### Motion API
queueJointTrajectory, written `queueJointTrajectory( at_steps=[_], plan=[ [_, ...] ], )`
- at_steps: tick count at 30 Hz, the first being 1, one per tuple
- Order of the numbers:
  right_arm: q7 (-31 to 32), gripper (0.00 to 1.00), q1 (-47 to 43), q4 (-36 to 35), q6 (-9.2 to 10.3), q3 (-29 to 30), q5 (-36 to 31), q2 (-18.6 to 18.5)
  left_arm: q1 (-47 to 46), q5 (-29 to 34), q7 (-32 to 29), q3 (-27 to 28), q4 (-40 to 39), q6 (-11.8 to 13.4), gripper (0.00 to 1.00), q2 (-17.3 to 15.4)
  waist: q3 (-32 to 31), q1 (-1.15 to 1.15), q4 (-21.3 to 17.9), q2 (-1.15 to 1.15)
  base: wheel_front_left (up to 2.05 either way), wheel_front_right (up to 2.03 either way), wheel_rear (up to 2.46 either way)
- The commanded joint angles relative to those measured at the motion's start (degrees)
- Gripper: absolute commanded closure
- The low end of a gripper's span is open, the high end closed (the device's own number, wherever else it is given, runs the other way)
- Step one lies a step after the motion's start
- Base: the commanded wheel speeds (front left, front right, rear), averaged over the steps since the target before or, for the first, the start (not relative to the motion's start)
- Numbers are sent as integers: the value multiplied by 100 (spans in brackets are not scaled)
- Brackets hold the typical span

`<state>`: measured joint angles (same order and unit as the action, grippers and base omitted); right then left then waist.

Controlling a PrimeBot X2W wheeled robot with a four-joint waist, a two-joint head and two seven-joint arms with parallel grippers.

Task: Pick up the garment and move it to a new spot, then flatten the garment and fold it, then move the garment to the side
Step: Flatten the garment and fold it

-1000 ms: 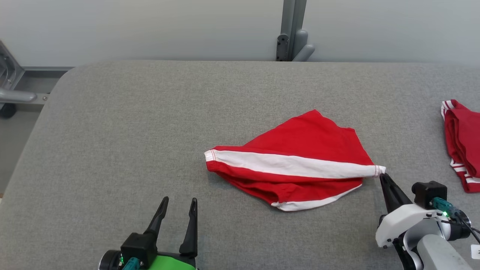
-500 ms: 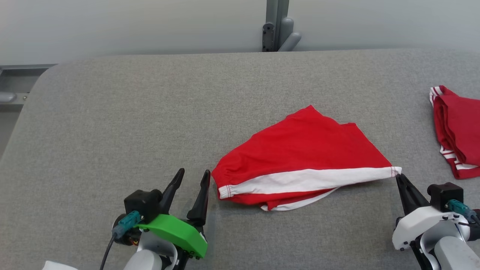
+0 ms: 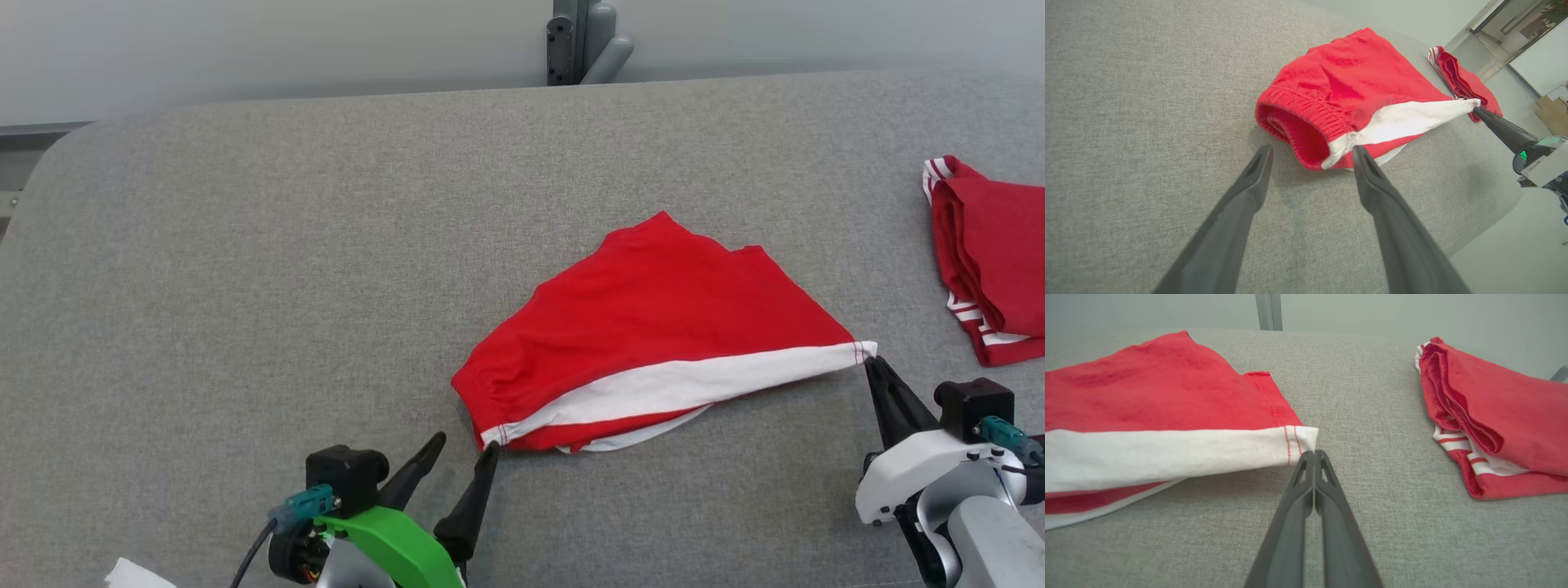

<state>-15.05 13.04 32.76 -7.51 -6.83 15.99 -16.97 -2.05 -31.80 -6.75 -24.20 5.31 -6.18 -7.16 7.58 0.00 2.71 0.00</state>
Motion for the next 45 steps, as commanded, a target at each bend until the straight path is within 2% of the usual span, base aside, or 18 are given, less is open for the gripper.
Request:
queueJointTrajectory(
  at_steps=[1,9,12,13,14,15,16,25,29,34,35,39,45],
  plan=[
    [-12,100,19,-7,5,11,-2,-35,65,-11,-70,-35,-77,24,0,-15,-3,0,2,0,0,0,0],
    [-12,100,111,30,5,-79,21,-60,69,-126,-355,-231,-69,98,0,91,-44,0,-50,0,0,0,0],
    [-12,100,130,32,5,-115,32,-62,-30,-138,-274,-240,33,120,0,152,-68,0,-80,0,0,0,0],
    [-12,100,138,36,5,-131,34,-59,-63,-145,-236,-236,88,148,20,174,-77,0,-95,0,0,0,0],
    [-12,100,142,40,5,-143,40,-58,-97,-153,-202,-241,135,160,53,196,-84,0,-105,0,0,0,0],
    [-12,100,145,39,5,-146,54,-64,-141,-166,-137,-232,160,176,64,217,-91,0,-110,0,0,0,0],
    [-12,100,147,37,5,-152,62,-70,-164,-207,-118,-236,212,168,100,235,-99,0,-115,0,0,0,0],
    [-12,100,214,-132,5,-193,169,-149,-433,-496,101,-278,495,23,100,319,-297,0,-176,0,0,0,0],
    [-12,100,438,-446,5,-179,281,-283,-737,-1107,204,-71,216,-79,100,340,-470,0,-192,0,0,0,0],
    [-12,100,958,-804,5,-263,573,-626,-1511,-2009,-304,282,-214,-125,100,186,-761,0,-216,0,0,0,0],
    [-12,100,958,-804,5,-263,573,-626,-1511,-2009,-304,282,-214,-125,100,186,-761,0,-216,0,0,0,0],
    [184,100,1606,-1029,5,-438,967,-959,-2292,-2820,-979,641,-347,-123,100,87,-892,0,-295,0,0,0,0],
    [695,100,2556,-1390,5,-677,1418,-1513,-3434,-3579,-1869,984,-197,145,100,-24,-1032,0,-406,0,0,0,0]
  ],
)
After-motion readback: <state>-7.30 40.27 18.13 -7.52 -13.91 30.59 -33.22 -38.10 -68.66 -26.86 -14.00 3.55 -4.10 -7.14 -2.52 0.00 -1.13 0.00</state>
